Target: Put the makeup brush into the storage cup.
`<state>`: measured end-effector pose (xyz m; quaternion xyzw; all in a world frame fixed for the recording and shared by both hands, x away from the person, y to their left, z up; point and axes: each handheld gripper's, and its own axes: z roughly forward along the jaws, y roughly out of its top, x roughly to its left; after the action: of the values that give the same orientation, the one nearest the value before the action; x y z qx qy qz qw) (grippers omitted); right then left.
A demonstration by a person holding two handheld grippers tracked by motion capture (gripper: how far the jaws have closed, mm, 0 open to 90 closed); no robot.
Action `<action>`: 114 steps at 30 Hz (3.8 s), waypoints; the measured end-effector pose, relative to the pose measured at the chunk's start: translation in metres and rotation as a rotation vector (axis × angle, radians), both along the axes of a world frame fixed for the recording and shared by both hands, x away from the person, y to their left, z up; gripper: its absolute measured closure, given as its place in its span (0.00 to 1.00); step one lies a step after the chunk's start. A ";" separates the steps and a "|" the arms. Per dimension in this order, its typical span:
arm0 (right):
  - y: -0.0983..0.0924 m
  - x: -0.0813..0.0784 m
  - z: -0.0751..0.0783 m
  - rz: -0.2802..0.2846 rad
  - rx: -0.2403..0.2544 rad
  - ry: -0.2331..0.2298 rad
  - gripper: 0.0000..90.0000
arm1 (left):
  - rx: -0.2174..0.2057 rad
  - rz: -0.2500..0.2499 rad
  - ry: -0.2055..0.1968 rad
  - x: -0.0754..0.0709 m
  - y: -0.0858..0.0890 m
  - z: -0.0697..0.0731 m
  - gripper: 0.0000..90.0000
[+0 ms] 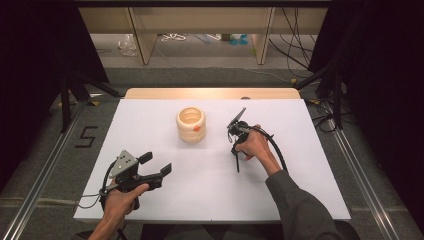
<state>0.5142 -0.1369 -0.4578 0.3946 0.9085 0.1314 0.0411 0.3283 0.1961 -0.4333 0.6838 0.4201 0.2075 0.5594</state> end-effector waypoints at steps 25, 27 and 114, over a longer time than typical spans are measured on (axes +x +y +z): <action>0.001 0.007 0.002 0.021 -0.046 0.019 0.85 | 0.003 -0.002 -0.002 0.000 0.000 0.000 0.18; 0.001 0.007 0.002 0.018 -0.046 0.018 0.86 | 0.004 -0.002 -0.002 0.000 0.000 0.000 0.18; -0.032 0.001 0.053 0.002 0.591 -0.425 0.95 | 0.006 0.004 -0.002 0.000 0.000 0.000 0.18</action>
<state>0.5153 -0.1686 -0.4052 0.3525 0.8027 0.4675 0.1133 0.3285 0.1963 -0.4333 0.6843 0.4204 0.2107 0.5574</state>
